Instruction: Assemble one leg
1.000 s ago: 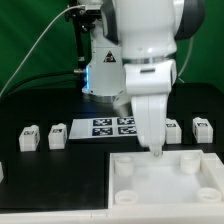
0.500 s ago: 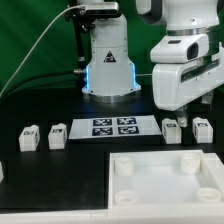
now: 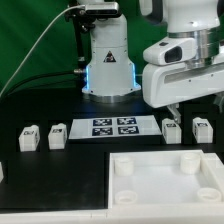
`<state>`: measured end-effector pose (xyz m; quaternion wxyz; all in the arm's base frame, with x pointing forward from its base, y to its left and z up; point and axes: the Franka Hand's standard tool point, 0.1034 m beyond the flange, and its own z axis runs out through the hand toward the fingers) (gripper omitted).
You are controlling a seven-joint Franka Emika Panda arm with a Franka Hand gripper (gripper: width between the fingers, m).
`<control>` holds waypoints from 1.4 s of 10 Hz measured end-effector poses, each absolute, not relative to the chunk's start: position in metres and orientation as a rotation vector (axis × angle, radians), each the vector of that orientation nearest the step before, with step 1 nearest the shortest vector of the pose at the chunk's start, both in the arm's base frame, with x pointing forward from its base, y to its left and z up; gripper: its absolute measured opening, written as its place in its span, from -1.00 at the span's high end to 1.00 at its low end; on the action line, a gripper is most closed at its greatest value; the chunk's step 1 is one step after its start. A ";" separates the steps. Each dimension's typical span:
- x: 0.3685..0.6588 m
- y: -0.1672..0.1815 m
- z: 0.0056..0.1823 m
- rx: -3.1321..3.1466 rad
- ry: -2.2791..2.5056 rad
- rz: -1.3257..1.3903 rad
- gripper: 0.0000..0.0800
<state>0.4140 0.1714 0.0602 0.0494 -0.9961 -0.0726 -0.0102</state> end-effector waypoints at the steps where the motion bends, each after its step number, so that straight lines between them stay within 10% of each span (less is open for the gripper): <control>1: 0.408 0.178 0.056 -3.036 -0.069 -0.015 -0.62; 10: 0.405 0.179 0.053 -3.042 -0.011 0.067 -0.62; 14: 0.397 0.183 0.049 -3.037 0.002 0.549 -0.62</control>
Offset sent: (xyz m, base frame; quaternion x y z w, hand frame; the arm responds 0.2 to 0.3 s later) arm 0.0000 0.0000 0.0000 0.0000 0.0000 0.0000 1.0000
